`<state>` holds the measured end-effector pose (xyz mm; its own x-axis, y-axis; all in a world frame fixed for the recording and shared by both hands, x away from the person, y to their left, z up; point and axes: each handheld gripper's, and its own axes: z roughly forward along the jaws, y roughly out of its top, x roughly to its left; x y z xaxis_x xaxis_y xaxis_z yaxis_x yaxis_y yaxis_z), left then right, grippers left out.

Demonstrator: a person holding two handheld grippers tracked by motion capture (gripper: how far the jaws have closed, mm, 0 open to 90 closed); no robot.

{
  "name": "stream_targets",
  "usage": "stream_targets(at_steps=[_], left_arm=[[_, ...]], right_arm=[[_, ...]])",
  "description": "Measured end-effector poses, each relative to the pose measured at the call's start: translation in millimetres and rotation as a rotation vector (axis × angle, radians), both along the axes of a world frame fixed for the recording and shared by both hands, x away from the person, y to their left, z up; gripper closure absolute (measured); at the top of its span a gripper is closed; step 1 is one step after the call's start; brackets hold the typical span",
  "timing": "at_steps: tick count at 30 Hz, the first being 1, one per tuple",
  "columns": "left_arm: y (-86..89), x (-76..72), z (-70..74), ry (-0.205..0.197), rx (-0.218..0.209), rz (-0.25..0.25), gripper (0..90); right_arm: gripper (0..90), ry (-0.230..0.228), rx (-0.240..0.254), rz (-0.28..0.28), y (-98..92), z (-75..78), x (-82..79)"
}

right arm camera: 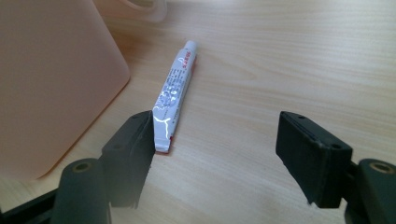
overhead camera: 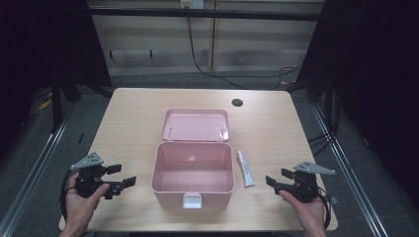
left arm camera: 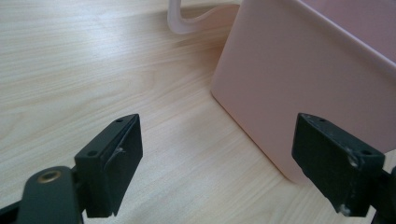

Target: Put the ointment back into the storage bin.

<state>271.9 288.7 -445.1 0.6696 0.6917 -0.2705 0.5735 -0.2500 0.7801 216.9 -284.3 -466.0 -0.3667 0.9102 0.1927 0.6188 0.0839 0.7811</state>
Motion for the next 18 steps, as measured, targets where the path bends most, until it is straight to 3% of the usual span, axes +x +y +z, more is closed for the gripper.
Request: stream_targets(at_steps=[4,6,7,8,10,12,14,18], left_arm=[[-0.5,0.0,0.0,0.001,-0.002,0.0,16.4],[-0.5,-0.1,-0.2,-0.001,0.005,0.002,16.4],[-0.5,-0.1,-0.2,-0.002,0.004,0.003,16.4],[-0.4,-0.1,-0.2,-0.001,0.004,0.002,16.4],[-0.4,-0.2,-0.2,-0.001,0.005,0.001,16.4],[-0.5,-0.2,-0.1,-0.001,0.004,0.002,16.4],[-0.4,-0.3,0.0,-0.001,0.001,0.002,16.4],[-0.5,-0.9,0.2,-0.002,-0.001,0.0,16.4]], right_arm=[[26.8,0.011,-0.007,0.007,0.7,1.8,0.8],[27.1,-0.005,0.005,0.001,1.1,4.2,0.3],[30.7,-0.002,0.015,-0.015,1.0,5.3,-0.2],[34.0,0.026,0.036,0.003,-0.2,7.0,1.1],[35.3,0.053,0.034,0.006,-0.8,7.8,2.1],[42.2,0.049,0.004,0.026,0.4,10.9,2.9],[42.8,0.047,-0.001,0.031,0.9,12.3,3.5],[49.0,0.08,0.036,0.054,4.0,26.4,10.5]])
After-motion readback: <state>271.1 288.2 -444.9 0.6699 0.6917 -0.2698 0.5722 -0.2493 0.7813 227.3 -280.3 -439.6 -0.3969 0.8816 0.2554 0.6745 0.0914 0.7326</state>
